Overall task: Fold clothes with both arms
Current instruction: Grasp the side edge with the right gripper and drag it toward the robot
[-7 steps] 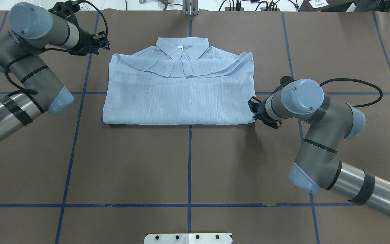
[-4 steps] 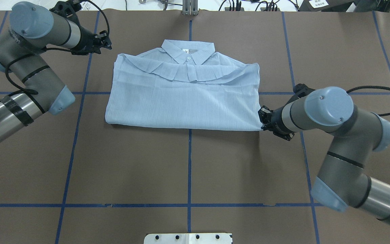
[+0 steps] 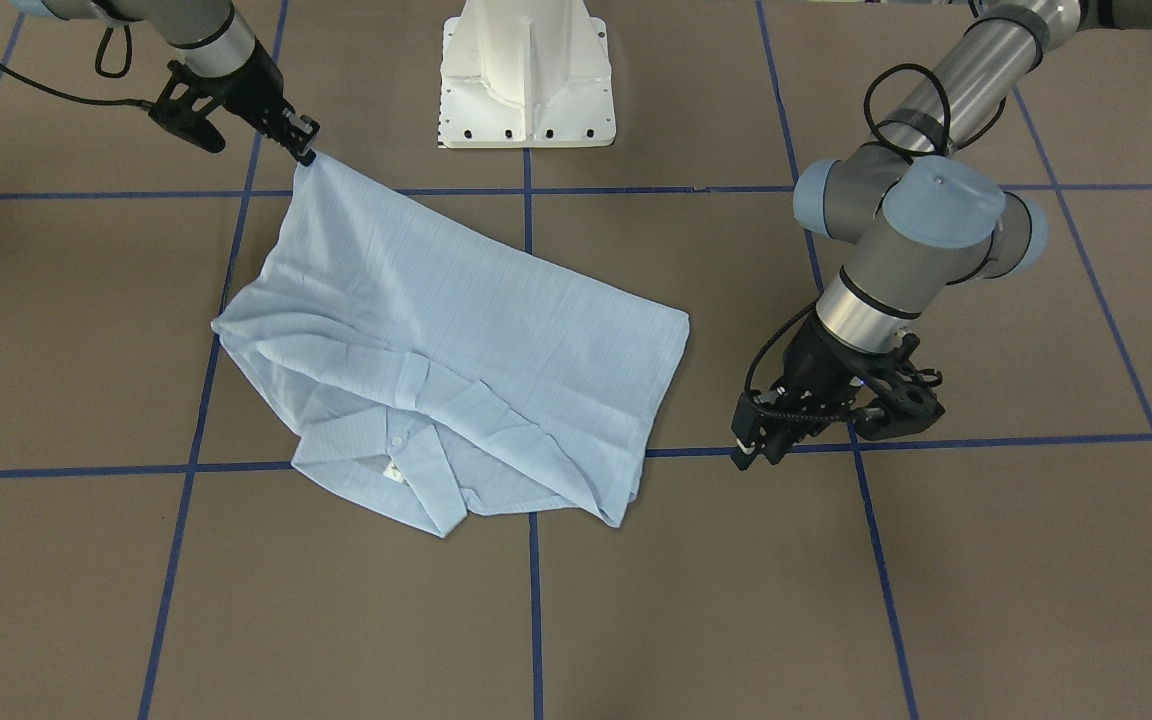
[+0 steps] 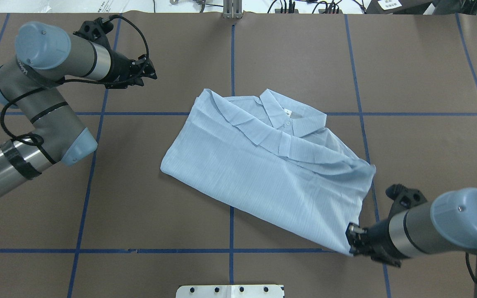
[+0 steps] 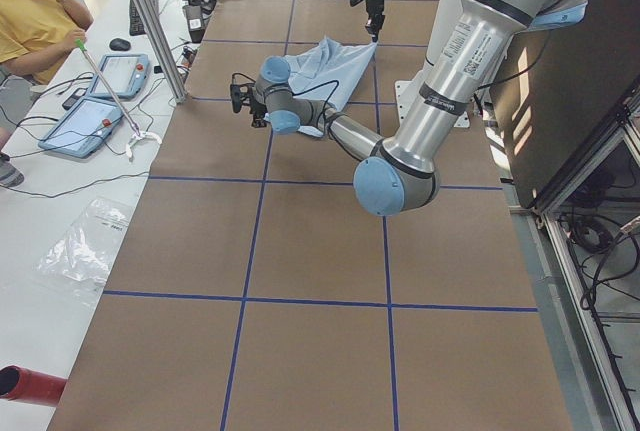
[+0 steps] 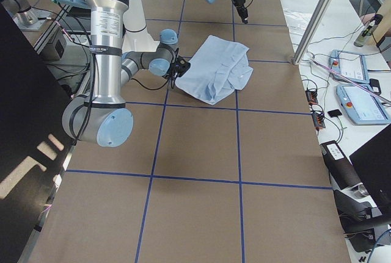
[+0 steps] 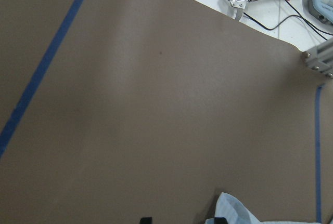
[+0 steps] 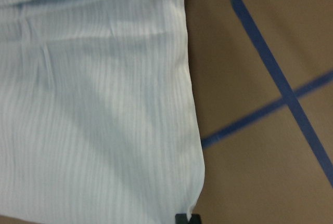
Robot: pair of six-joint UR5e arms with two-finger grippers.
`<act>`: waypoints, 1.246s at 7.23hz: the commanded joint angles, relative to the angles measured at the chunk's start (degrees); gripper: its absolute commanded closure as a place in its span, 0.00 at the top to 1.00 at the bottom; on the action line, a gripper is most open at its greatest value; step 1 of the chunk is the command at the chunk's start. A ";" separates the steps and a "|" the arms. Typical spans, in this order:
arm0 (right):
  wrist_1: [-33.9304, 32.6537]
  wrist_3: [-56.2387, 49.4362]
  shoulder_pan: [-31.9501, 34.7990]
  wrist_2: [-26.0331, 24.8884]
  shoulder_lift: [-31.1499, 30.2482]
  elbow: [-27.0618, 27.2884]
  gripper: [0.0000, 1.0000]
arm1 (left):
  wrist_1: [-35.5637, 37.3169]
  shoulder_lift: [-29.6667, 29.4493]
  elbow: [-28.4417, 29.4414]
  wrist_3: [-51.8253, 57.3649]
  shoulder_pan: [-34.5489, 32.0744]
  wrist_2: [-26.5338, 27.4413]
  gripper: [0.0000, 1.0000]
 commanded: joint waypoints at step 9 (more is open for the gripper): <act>-0.14 3.27 9.67 3.35 8.21 -9.36 1.00 | 6.18 9.51 -14.52 -20.11 19.22 -1.65 0.52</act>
